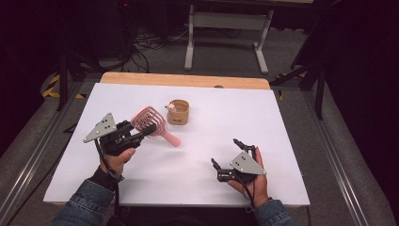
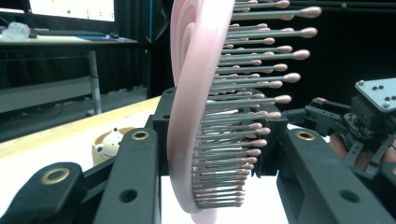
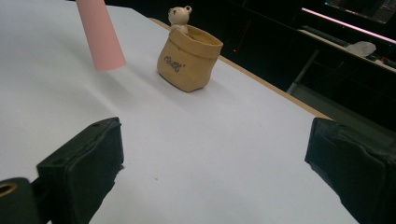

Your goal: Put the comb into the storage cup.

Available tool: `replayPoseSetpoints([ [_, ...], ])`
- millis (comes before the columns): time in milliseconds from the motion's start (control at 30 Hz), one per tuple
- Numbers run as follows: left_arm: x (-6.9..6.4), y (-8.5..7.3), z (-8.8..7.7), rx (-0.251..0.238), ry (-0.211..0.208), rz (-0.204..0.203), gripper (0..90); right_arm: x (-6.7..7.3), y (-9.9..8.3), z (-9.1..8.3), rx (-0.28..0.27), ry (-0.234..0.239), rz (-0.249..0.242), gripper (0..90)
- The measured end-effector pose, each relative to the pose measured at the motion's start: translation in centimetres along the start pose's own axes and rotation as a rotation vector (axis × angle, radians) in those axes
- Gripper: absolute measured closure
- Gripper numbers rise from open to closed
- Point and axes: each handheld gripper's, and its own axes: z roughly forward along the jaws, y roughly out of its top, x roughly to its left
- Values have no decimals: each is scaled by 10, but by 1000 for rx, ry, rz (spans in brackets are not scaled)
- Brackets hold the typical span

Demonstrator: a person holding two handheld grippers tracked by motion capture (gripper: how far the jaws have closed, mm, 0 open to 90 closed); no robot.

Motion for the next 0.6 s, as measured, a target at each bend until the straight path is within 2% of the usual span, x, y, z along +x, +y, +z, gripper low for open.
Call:
replayPoseSetpoints([
  [167, 5, 6, -3, -16, 16, 1, 629, 0, -1, 1, 4, -8, 7, 61],
  [367, 13, 21, -4, -31, 42, 27, 630, 0, -2, 2, 13, -22, 0, 68],
  [467, 13, 29, 0, -4, 74, 51, 630, 0, -2, 2, 5, -13, 4, 74],
  [600, 14, 43, 5, 1, 81, 69, 630, -1, -2, 1, -6, -9, 8, 73],
])
